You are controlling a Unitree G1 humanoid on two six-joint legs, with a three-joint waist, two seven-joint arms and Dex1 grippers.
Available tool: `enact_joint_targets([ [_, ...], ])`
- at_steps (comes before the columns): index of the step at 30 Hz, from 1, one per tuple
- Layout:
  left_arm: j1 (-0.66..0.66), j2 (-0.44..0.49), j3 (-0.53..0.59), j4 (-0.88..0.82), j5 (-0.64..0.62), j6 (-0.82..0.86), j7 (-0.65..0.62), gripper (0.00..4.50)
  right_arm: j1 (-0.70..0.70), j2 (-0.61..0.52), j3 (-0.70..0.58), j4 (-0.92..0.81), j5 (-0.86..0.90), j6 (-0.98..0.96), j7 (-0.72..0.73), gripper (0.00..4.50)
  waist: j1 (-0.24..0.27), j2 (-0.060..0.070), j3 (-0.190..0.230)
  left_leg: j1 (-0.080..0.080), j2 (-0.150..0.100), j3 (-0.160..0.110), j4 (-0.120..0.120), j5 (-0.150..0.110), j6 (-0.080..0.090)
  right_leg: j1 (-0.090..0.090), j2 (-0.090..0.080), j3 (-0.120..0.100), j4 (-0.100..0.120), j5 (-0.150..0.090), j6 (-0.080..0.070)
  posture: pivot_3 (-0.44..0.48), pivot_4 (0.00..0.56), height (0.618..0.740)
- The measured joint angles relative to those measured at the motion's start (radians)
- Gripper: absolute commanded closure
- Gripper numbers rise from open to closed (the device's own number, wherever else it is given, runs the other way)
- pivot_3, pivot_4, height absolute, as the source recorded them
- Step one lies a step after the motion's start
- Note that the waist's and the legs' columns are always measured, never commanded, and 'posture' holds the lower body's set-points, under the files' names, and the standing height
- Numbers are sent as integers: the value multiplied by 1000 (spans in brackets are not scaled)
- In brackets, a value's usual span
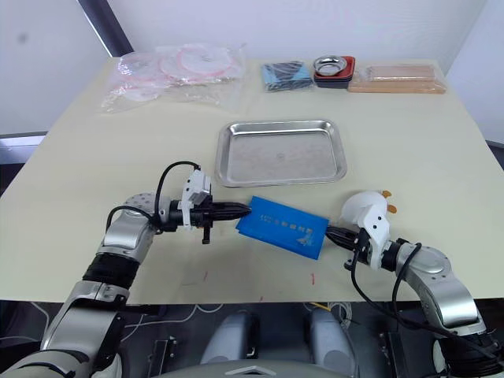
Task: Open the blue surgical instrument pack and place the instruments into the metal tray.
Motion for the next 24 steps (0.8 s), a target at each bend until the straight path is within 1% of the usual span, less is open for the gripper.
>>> enact_joint_targets([
  [4, 0, 36, 25, 50, 12, -23, 8, 4329, 0, 0, 0, 5, -6, -4, 7, 4500, 0, 0, 0, 0, 0, 0, 0, 0, 0, 0, 0, 0, 0, 0, 0, 0, 150, 740],
  [8, 0, 37, 29, 70, 18, -37, 8, 4329, 0, 0, 0, 7, -9, -5, 12, 4500, 4, 0, 0, 0, 0, 0, 0, 0, 0, 0, 0, 0, 0, 0, 0, 0, 150, 740],
  [10, 0, 28, 25, 69, 19, -39, 6, 4329, 0, 0, 0, 7, -10, -5, 12, 4500, 5, 0, 0, 0, 0, 0, 0, 0, 0, 0, 0, 0, 0, 0, 0, 0, 150, 740],
  [15, -10, -34, -4, 78, 36, -46, 5, 4329, 0, 6, 0, 8, -14, -5, 11, 4500, 4, 0, 0, 0, 0, 0, 0, 0, 0, 0, 0, 0, 0, 0, 0, 0, 150, 740],
  [24, -19, -55, -7, 85, 45, -54, 5, 4329, 1, 9, 0, 8, -18, -3, 8, 4500, 4, 0, 0, 0, 0, 0, 0, 0, 0, 0, 0, 0, 0, 0, 0, 0, 150, 740],
])
